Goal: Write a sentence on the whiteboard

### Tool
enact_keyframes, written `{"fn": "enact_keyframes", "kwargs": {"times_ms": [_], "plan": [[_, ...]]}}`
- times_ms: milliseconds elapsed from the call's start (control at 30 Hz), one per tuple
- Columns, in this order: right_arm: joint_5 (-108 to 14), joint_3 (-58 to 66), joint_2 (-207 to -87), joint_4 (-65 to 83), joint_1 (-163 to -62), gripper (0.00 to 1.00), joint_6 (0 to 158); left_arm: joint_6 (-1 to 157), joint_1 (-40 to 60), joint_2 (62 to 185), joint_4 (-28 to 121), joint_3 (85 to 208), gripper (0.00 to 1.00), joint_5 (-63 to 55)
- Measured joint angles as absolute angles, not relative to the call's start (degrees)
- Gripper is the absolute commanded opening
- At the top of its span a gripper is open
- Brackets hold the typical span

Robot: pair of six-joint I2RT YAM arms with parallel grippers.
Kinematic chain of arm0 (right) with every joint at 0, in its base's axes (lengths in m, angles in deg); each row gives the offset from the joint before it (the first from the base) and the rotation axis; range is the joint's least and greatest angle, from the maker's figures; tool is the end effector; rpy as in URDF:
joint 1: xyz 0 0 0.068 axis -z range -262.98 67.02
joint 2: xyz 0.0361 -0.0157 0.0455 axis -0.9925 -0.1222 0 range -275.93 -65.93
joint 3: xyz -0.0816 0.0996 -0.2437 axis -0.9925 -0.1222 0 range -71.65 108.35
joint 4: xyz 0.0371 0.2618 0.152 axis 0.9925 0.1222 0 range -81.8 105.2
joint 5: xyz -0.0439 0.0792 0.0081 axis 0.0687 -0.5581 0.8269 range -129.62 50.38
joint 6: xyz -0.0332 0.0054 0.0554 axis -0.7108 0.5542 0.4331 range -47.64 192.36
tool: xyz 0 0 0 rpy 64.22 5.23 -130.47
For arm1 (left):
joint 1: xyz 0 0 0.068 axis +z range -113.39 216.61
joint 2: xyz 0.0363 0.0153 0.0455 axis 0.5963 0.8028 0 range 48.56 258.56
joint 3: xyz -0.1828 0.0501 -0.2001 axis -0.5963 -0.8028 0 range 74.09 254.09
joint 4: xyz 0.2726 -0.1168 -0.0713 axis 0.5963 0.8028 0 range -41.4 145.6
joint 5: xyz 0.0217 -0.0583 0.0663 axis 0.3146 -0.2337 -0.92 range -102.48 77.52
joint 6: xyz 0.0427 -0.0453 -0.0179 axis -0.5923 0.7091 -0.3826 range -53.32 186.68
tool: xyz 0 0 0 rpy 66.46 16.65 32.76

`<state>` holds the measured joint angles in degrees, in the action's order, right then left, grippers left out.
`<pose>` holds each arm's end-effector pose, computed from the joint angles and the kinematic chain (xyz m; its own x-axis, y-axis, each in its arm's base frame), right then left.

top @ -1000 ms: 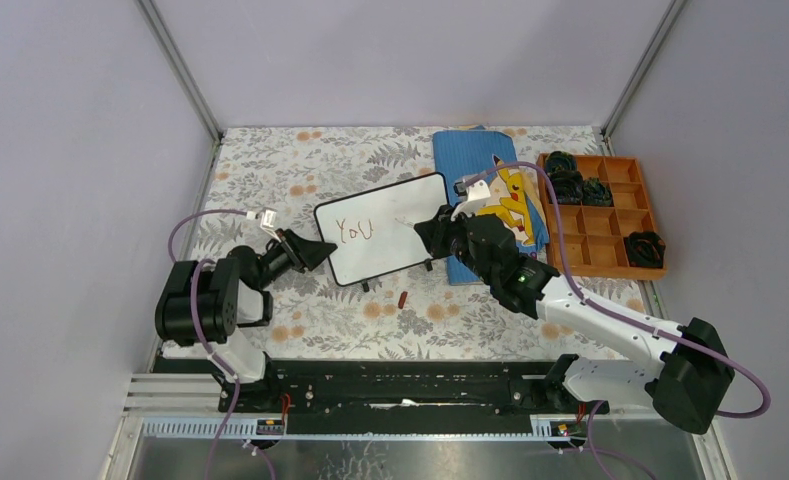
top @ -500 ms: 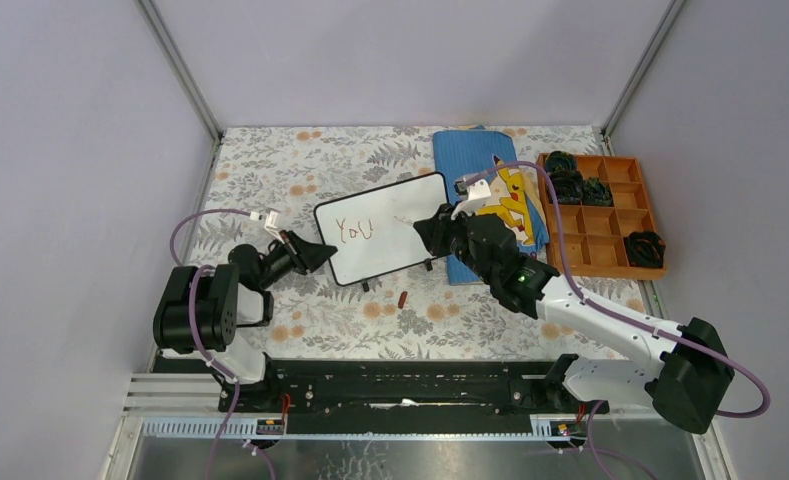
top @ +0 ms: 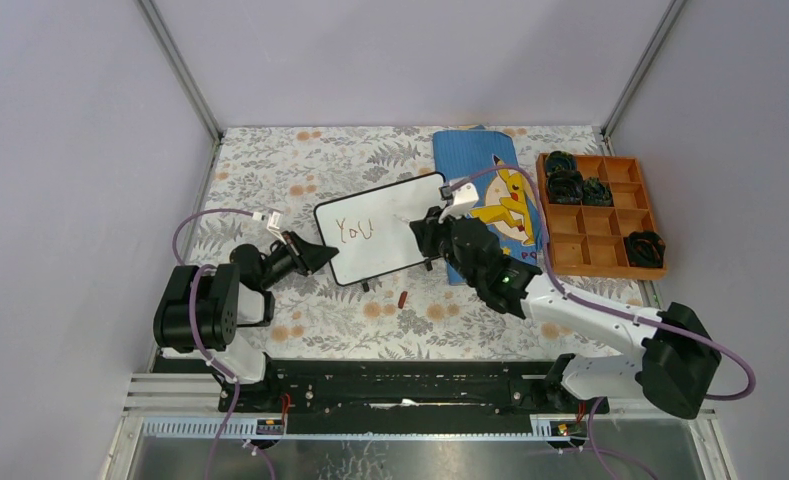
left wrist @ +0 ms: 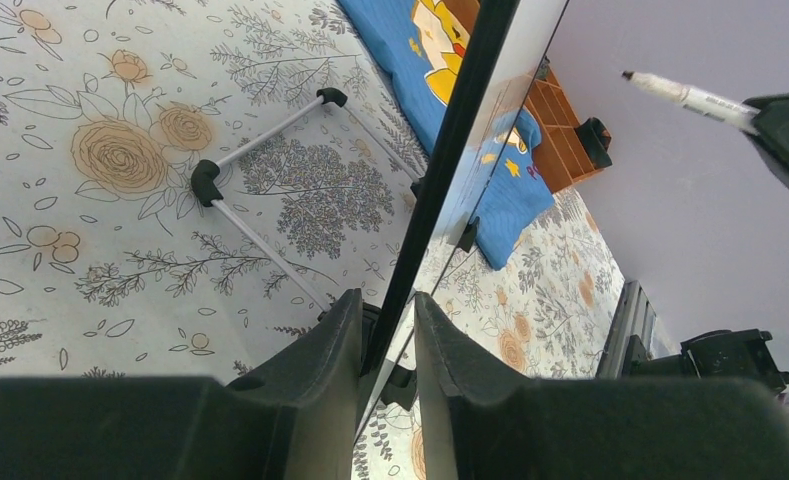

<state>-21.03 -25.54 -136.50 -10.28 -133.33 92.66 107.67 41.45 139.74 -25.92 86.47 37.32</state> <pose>0.2308 0.2532 0.2866 -0.2452 0.2194 -0.9443 -0.4716 0.8241 0.3139 0.2496 -0.0175 0.0986 -0.5182 -0.4688 -0.7153 0.4829 0.5300 -0.6971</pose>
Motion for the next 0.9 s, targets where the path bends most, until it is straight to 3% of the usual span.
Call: {"fn": "enact_keyframes", "kwargs": {"times_ms": [333, 900], "plan": [[-12.31, -24.95, -143.23, -12.66, -137.79, 0.00, 87.21, 107.58, 41.14, 139.89, -25.92, 86.47, 0.29, 37.21], [-9.69, -21.78, -145.72, -16.25, -138.42, 0.00, 84.72, 106.78, 41.08, 139.89, -25.90, 86.60, 0.27, 37.13]]}}
